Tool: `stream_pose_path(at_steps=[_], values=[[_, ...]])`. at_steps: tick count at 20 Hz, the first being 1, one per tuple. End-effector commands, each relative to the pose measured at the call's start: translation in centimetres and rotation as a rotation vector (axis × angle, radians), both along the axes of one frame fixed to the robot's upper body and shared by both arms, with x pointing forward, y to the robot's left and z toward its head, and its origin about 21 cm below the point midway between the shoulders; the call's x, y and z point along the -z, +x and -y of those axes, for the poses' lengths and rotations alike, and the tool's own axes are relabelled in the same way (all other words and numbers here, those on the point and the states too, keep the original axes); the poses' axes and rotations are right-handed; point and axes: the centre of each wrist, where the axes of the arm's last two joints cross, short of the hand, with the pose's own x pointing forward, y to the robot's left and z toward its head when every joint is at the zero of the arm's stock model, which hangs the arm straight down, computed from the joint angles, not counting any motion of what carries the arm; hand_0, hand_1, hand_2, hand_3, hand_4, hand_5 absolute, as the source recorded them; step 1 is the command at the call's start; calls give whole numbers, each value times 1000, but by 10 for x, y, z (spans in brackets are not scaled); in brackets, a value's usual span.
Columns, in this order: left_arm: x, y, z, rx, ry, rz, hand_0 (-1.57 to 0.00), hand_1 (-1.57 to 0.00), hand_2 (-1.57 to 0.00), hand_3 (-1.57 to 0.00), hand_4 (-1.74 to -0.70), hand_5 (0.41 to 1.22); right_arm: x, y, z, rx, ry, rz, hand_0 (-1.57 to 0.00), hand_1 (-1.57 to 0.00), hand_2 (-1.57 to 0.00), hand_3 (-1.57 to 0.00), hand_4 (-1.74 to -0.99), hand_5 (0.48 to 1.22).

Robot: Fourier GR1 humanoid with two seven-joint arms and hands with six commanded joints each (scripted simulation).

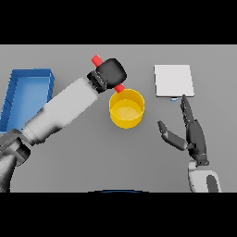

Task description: Pick up the red beaker and tilt it to pour out 1 green nut into yellow bowl. Pick up the yellow bowl and place it on the metallic measuring scale.

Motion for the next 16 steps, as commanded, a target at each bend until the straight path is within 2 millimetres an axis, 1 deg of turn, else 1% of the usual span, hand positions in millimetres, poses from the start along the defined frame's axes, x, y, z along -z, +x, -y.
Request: stream_pose_path(at_steps=[1,2,4,5,6,8,9,10,11,12,14,15,16], values=[[-2,-1,2,23,34,17,-1571,-1571,-1571,-1525,-1733,1220,-2,0,0,4,2,8,1,1,1,1,-1193,578],[-3,-1,3,47,72,37,-1571,-1571,-1571,-1534,-1734,1220,0,-1,1,2,8,-2,1,1,1,1,-1185,575],[-9,-1,9,94,149,81,-1571,-1571,-1571,-1547,-1737,1221,-2,3,-2,0,-3,-4,1,1,1,1,-1160,569],[-8,-2,11,108,185,91,-1571,-1571,-1571,-1552,-1738,1221,-5,3,0,-4,-3,17,1,1,1,1,-1152,567],[-3,-3,12,120,220,101,-1571,-1571,-1571,-1556,-1738,1221,-2,0,3,-4,4,13,1,1,1,1,-1148,566],[-2,-1,15,155,271,124,-1571,-1571,-1571,-1561,-1737,1221,-1,2,0,-6,17,7,1,1,1,1,-1135,567],[-4,-1,18,171,301,148,-1571,-1571,-1571,-1563,-1736,1221,1,-2,-1,-3,13,5,1,1,1,1,-1130,565],[-3,-2,19,190,328,159,-1571,-1571,-1571,-1565,-1736,1221,2,0,2,0,0,-7,1,1,1,1,-1129,566],[-3,-1,18,214,350,174,-1571,-1571,-1571,-1566,-1734,1221,1,2,-1,-7,-10,0,1,1,1,1,-1132,573],[-2,-1,20,224,376,191,-1571,-1571,-1571,-1567,-1733,1221,2,1,3,-5,-9,2,1,1,1,1,-1136,578],[-3,-4,28,250,418,222,-1571,-1571,-1571,-1568,-1732,1221,-2,1,2,-8,2,18,1,1,1,1,-1135,580],[-8,-3,30,267,442,245,-1571,-1571,-1571,-1569,-1733,1221,-1,1,2,2,-2,19,1,1,1,1,-1133,579],[-10,-5,38,287,461,271,-1571,-1571,-1571,-1569,-1733,1221,-4,2,1,3,7,27,1,1,1,1,-1130,577]])
